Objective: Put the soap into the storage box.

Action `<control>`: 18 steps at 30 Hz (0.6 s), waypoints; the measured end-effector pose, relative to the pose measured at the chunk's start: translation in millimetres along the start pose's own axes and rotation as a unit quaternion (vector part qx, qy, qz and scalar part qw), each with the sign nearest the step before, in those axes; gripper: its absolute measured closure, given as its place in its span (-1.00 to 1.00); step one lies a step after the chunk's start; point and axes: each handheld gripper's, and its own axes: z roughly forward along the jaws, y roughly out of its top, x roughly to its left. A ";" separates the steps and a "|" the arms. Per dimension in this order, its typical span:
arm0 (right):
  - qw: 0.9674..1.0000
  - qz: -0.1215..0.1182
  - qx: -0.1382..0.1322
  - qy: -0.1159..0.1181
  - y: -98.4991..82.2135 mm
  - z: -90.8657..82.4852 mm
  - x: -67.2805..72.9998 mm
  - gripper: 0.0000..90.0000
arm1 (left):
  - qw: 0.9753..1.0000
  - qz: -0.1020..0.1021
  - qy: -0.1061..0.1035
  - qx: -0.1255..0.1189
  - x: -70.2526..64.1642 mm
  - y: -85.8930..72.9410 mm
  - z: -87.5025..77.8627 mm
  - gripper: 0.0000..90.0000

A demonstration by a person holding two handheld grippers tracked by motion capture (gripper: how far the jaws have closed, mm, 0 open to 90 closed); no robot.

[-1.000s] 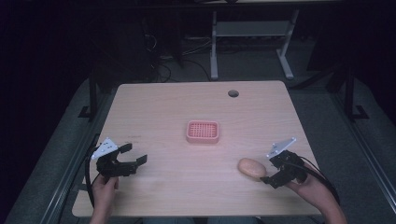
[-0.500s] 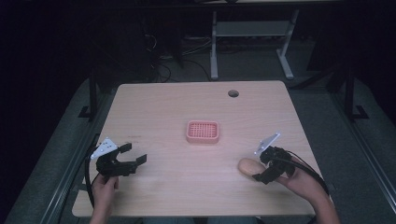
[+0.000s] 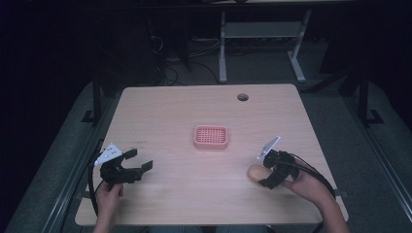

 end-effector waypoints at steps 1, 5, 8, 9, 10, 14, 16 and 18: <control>1.000 -0.004 0.003 -0.003 0.9 0.7 -0.4 -0.49 | 1.000 0.000 0.000 0.000 0.0 0.0 0.0 -0.68; 1.000 -0.007 0.011 -0.002 4.1 4.0 -0.9 -0.48 | 1.000 0.000 0.000 0.000 0.3 0.0 -0.2 -0.68; 1.000 -0.009 0.018 0.000 6.0 7.3 -1.7 -0.47 | 1.000 -0.001 -0.001 -0.001 0.2 0.1 0.0 -0.68; 1.000 -0.009 0.021 0.000 6.6 8.2 -1.9 -0.46 | 1.000 0.000 -0.001 0.000 0.2 0.1 0.0 -0.68; 1.000 -0.007 0.023 0.002 7.4 9.3 -2.1 -0.45 | 1.000 0.000 0.000 0.000 0.1 0.1 0.0 -0.68; 0.999 -0.014 0.033 0.003 10.8 12.8 -2.2 -0.45 | 1.000 -0.001 -0.001 -0.001 0.2 0.1 -0.1 -0.68; 0.999 -0.019 0.040 0.002 12.5 14.5 -1.5 -0.42 | 1.000 -0.001 0.000 -0.001 0.5 0.2 -0.3 -0.68; 0.999 -0.021 0.043 0.001 13.9 16.0 -1.1 -0.36 | 1.000 -0.001 0.000 -0.001 0.7 0.2 -0.4 -0.68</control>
